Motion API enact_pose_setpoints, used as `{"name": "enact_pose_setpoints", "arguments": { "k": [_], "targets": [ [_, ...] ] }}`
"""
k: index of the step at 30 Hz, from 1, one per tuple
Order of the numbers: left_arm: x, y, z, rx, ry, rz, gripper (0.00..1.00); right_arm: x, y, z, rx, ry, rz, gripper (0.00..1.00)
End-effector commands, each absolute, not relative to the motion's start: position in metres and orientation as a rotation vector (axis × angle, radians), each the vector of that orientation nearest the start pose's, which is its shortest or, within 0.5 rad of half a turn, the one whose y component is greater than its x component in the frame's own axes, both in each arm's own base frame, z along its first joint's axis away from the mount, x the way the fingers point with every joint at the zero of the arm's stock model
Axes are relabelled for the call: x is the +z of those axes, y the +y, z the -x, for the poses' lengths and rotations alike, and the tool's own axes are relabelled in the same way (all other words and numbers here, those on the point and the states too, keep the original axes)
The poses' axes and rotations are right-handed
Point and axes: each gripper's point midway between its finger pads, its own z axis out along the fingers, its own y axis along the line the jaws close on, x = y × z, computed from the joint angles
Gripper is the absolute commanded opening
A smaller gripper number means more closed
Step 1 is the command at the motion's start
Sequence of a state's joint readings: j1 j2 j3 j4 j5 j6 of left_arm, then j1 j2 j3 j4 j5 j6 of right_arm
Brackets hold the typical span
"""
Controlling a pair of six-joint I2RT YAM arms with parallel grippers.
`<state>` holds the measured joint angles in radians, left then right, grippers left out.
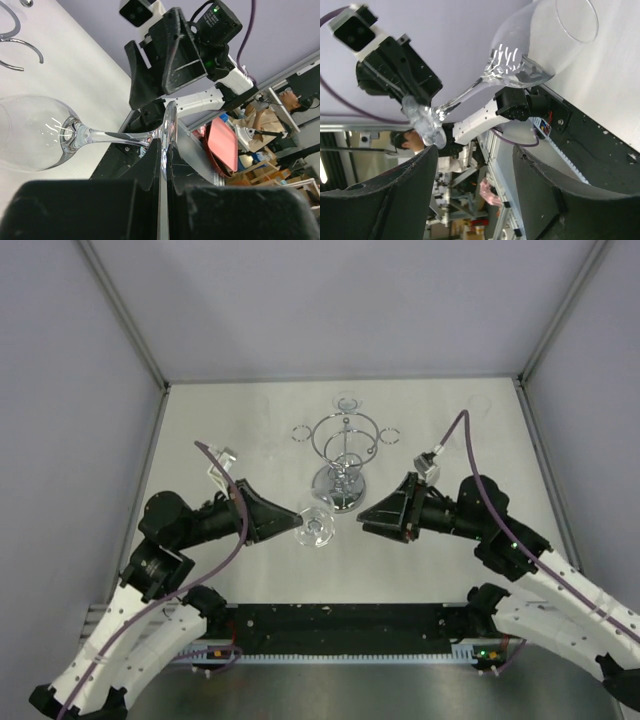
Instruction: Take the wine glass off the wine glass rack
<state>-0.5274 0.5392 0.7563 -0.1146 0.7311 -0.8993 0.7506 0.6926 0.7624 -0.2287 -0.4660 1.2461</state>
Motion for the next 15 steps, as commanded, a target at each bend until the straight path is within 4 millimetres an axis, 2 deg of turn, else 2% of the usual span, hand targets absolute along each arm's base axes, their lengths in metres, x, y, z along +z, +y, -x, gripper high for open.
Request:
{"name": "enact_pose_setpoints", "arguments": {
  "k": [1, 8, 15],
  "targets": [
    [0.390, -0.218, -0.091, -1.537, 1.488, -0.561, 0.00, 0.331, 0.284, -0.132, 1.913, 1.980, -0.305, 0.62],
    [0.387, -0.216, -0.092, -1.443, 1.424, -0.652, 0.00, 0.344, 0.306, -0.143, 1.968, 1.970, -0.351, 0.62],
    [0.389, -0.215, -0.085, -1.425, 1.374, -0.716, 0.00, 0.347, 0.335, -0.146, 2.034, 1.995, -0.380, 0.62]
  ]
}}
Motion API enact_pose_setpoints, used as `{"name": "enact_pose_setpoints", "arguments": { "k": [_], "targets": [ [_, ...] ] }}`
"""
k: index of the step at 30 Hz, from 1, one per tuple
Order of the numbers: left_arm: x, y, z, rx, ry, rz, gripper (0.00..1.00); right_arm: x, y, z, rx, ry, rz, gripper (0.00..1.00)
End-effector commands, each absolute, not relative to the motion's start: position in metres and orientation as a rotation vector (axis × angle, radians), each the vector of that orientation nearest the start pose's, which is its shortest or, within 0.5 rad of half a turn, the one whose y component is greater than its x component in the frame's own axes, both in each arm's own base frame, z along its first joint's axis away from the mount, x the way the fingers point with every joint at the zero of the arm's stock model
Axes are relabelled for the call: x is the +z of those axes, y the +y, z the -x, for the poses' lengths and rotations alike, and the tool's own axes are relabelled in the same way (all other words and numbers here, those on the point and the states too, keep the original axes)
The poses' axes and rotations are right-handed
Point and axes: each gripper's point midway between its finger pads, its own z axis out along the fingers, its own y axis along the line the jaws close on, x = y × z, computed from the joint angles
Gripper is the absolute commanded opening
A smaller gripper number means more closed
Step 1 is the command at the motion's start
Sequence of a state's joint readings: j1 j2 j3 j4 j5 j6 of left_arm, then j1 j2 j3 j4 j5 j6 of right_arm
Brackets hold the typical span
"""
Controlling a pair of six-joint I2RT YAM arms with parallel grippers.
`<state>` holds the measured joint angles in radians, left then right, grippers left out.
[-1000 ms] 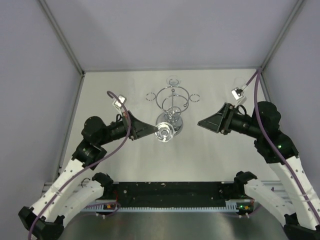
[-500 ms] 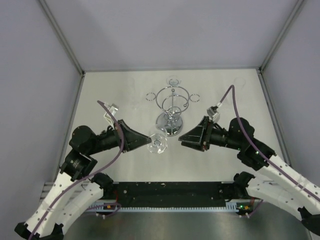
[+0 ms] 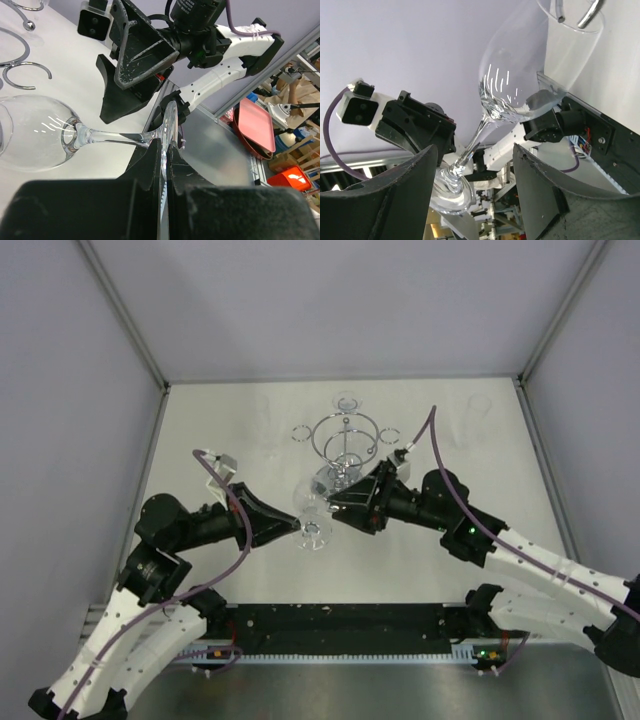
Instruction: Take the wine glass off the wine glass rack
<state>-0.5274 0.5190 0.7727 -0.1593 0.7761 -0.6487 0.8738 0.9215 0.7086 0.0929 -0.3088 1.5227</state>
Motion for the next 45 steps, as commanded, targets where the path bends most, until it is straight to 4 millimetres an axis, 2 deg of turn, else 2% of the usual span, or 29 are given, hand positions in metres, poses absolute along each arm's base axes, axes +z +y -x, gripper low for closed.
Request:
{"name": "enact_pose_setpoints", "arguments": {
  "k": [1, 6, 15, 21, 24, 29, 37, 41, 45],
  "targets": [
    [0.389, -0.215, -0.085, -1.420, 1.369, -0.720, 0.00, 0.347, 0.339, -0.144, 2.035, 2.004, -0.374, 0.62],
    [0.388, -0.212, -0.084, -1.395, 1.362, -0.729, 0.00, 0.353, 0.357, -0.136, 2.060, 2.018, -0.338, 0.62],
    [0.388, -0.208, -0.082, -1.345, 1.337, -0.748, 0.00, 0.359, 0.376, -0.124, 2.096, 2.034, -0.292, 0.58],
    [0.394, -0.205, -0.077, -1.330, 1.304, -0.762, 0.00, 0.364, 0.385, -0.115, 2.117, 2.044, -0.259, 0.54],
    [0.396, -0.205, -0.076, -1.332, 1.300, -0.767, 0.00, 0.365, 0.389, -0.112, 2.121, 2.046, -0.244, 0.47],
    [0.400, -0.203, -0.074, -1.321, 1.286, -0.765, 0.00, 0.367, 0.391, -0.111, 2.129, 2.045, -0.233, 0.29],
    [0.402, -0.202, -0.070, -1.328, 1.263, -0.773, 0.00, 0.370, 0.391, -0.108, 2.147, 2.032, -0.223, 0.14],
    [0.399, -0.202, -0.070, -1.337, 1.268, -0.775, 0.00, 0.372, 0.390, -0.108, 2.158, 2.022, -0.217, 0.00],
    [0.393, -0.201, -0.068, -1.337, 1.270, -0.775, 0.00, 0.375, 0.390, -0.108, 2.170, 2.008, -0.216, 0.00]
  ]
}}
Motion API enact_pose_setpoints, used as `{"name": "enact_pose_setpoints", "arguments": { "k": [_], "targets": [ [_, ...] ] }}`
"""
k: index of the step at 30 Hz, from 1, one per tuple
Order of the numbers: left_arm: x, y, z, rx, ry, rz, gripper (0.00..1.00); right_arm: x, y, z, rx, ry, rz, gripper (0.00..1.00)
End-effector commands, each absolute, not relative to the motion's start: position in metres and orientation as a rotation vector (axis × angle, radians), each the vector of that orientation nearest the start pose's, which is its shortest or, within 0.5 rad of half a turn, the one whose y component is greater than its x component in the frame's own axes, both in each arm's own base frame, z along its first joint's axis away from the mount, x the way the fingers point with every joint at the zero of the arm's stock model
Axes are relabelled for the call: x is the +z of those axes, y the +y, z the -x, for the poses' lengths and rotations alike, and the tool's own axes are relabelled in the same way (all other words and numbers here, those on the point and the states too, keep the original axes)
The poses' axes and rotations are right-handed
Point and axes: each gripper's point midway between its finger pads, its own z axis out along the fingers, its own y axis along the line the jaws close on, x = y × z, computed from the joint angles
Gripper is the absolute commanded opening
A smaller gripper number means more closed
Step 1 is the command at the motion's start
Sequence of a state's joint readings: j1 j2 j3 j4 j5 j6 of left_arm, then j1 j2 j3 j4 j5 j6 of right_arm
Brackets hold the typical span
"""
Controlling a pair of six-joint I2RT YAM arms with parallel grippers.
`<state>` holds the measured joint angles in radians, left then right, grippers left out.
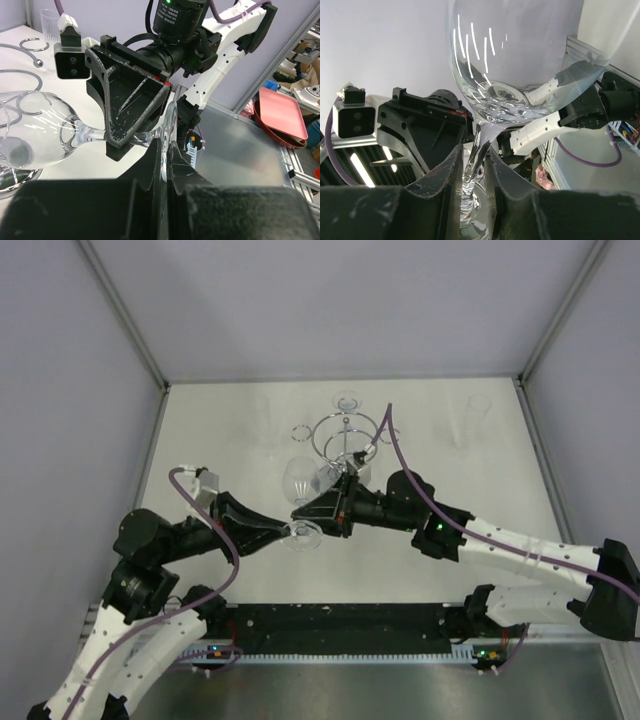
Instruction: Take the wine glass off the wine glass rack
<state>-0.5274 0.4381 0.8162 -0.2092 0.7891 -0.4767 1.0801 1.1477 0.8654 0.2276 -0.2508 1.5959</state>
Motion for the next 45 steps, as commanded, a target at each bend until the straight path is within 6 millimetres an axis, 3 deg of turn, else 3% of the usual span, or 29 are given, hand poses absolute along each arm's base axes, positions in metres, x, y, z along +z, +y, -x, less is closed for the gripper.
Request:
{"name": "enact_pose_setpoints", "arguments": {
  "k": [1, 3, 13, 19, 29, 35, 45],
  "targets": [
    [0.391, -0.201, -0.067, -1.336, 1.269, -0.776, 0.00, 0.377, 0.390, -0.108, 2.172, 2.002, -0.214, 0.00],
    [0.387, -0.200, -0.066, -1.333, 1.276, -0.774, 0.03, 0.377, 0.390, -0.108, 2.165, 1.997, -0.209, 0.00],
    [0.378, -0.196, -0.060, -1.334, 1.288, -0.769, 0.46, 0.391, 0.387, -0.108, 2.161, 1.943, -0.161, 0.00],
    [0.376, -0.194, -0.060, -1.325, 1.305, -0.754, 0.53, 0.398, 0.382, -0.108, 2.106, 1.912, -0.095, 0.00],
    [0.393, -0.187, -0.064, -1.345, 1.317, -0.629, 0.69, 0.406, 0.355, -0.101, 1.827, 1.842, 0.240, 0.00],
    [0.410, -0.185, -0.071, -1.413, 1.341, -0.479, 0.72, 0.382, 0.328, -0.096, 1.545, 1.843, 0.503, 0.00],
    [0.436, -0.195, -0.098, -1.674, 1.452, -0.129, 0.73, 0.349, 0.289, -0.098, 1.136, 1.665, 0.924, 0.00]
  ]
}}
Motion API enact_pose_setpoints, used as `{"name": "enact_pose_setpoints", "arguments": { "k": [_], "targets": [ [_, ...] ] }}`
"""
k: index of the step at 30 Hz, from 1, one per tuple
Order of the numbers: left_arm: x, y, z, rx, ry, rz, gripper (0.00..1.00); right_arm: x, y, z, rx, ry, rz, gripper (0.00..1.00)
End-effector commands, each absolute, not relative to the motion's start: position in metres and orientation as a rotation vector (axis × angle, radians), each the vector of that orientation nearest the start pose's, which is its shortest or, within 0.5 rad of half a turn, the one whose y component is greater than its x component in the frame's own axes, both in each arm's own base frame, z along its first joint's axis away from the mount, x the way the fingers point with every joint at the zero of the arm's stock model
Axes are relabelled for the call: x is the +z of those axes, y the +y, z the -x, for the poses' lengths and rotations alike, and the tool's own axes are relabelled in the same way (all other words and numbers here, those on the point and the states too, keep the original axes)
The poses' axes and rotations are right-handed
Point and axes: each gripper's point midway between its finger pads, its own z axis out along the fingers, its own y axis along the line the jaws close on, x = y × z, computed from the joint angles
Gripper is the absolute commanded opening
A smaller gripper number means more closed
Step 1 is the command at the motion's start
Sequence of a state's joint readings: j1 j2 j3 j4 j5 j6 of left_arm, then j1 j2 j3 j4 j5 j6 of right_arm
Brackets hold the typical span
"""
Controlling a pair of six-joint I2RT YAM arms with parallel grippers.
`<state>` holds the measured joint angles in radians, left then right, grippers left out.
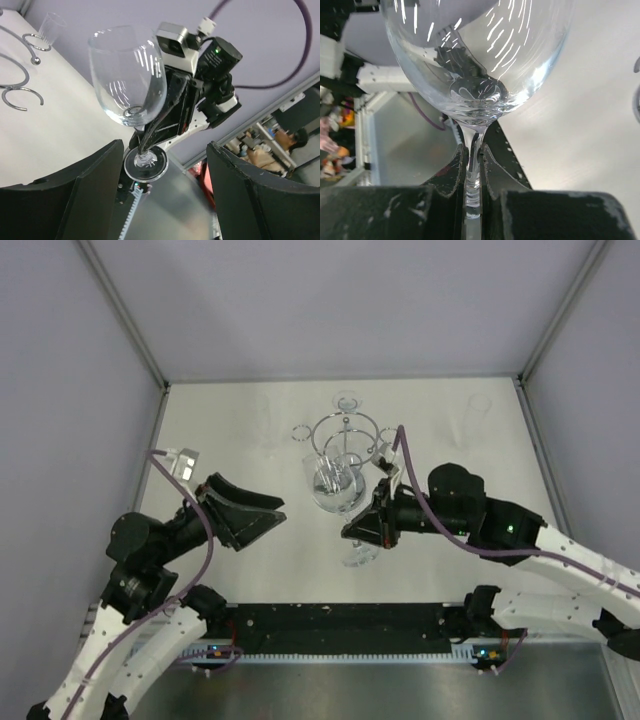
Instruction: Take the wine glass off the wine glass rack
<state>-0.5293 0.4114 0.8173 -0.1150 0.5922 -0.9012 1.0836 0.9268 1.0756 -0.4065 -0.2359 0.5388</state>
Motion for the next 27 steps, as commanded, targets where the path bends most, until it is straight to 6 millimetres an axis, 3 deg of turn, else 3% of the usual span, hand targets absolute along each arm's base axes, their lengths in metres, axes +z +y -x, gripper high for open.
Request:
{"name": "enact_pose_setpoints", "arguments": {
  "k": [1, 11, 19, 27],
  "targets": [
    [0.435, -0.195, -0.101, -1.679, 1.469, -0.097, 0.74, 0.350, 0.284, -0.101, 1.092, 1.628, 0.943, 0.00],
    [0.416, -0.201, -0.116, -1.750, 1.678, 0.144, 0.76, 0.330, 0.254, -0.108, 0.819, 1.406, 1.144, 0.00],
    [0.398, -0.208, -0.113, -1.799, 1.748, 0.164, 0.75, 0.325, 0.257, -0.111, 0.712, 1.333, 1.302, 0.00],
    [0.361, -0.213, -0.116, -1.749, 1.879, 0.165, 0.73, 0.317, 0.267, -0.114, 0.666, 1.324, 1.408, 0.00]
  ]
}}
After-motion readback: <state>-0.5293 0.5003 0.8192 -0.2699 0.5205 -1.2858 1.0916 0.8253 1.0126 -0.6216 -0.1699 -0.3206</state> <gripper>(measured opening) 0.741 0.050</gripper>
